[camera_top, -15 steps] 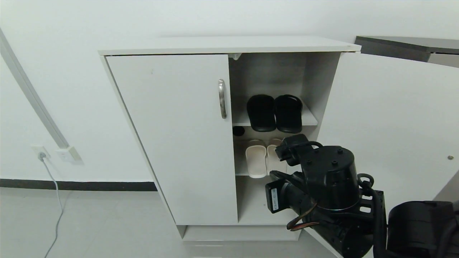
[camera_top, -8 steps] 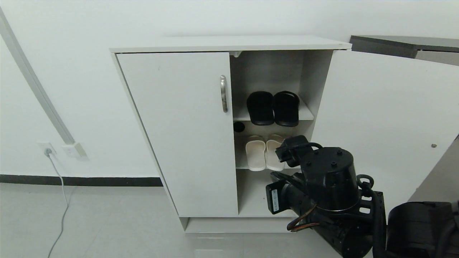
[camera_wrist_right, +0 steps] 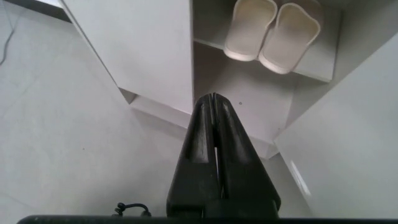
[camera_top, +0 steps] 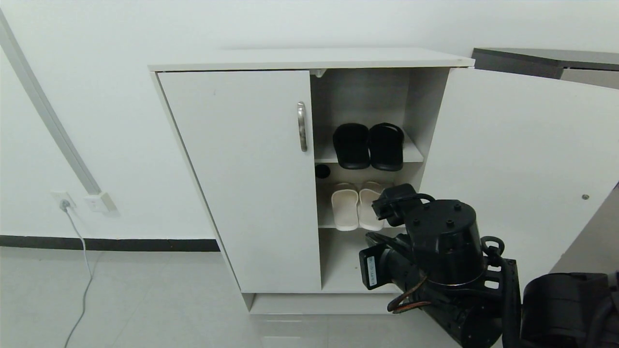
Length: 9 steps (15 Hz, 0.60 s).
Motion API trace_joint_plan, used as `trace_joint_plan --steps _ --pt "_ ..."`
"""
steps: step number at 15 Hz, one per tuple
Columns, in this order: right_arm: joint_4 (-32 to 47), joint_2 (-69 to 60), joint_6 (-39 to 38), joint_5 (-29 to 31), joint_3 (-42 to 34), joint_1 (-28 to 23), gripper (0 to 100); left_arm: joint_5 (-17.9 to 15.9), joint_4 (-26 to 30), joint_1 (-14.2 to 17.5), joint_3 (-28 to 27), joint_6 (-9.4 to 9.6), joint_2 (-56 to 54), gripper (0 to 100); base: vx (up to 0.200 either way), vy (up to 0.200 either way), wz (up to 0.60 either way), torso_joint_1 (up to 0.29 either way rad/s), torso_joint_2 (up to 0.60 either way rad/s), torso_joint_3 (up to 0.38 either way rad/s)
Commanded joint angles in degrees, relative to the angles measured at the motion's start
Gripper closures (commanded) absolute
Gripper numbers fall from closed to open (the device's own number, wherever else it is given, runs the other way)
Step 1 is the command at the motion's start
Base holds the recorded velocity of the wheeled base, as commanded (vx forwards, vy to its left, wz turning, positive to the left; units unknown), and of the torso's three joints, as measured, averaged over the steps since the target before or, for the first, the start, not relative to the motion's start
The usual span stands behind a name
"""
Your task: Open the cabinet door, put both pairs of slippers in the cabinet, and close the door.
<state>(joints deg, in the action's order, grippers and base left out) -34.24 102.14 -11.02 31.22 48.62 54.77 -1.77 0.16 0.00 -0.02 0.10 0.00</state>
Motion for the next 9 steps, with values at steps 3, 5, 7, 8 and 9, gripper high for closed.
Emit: trace_joint_plan --steps 3,5,7,8,9 --pt "0.05 -0.02 0.03 -0.02 0.25 0.07 100 0.01 0.02 0.0 0.02 -0.01 0.0 100 0.0 0.0 0.0 0.0 0.0 0.0" --pt "0.05 -0.02 0.03 -0.02 0.16 0.07 100 -0.08 0.02 0.0 0.02 -0.01 0.0 100 0.0 0.0 0.0 0.005 -0.18 -0.193" --pt "0.05 -0.19 -0.05 0.07 -0.01 -0.02 100 -0.08 0.02 0.0 0.02 0.08 0.0 100 0.0 0.0 0.0 0.012 -0.17 -0.33" --pt "0.05 -0.19 -0.05 0.07 0.08 -0.1 100 -0.08 0.02 0.0 0.02 0.08 0.0 100 0.0 0.0 0.0 0.046 -0.44 -0.378" --pt "0.05 -0.19 -0.05 -0.02 0.08 -0.1 100 -0.08 0.02 0.0 0.02 0.08 0.09 100 0.0 0.0 0.0 0.046 -0.56 -0.369"
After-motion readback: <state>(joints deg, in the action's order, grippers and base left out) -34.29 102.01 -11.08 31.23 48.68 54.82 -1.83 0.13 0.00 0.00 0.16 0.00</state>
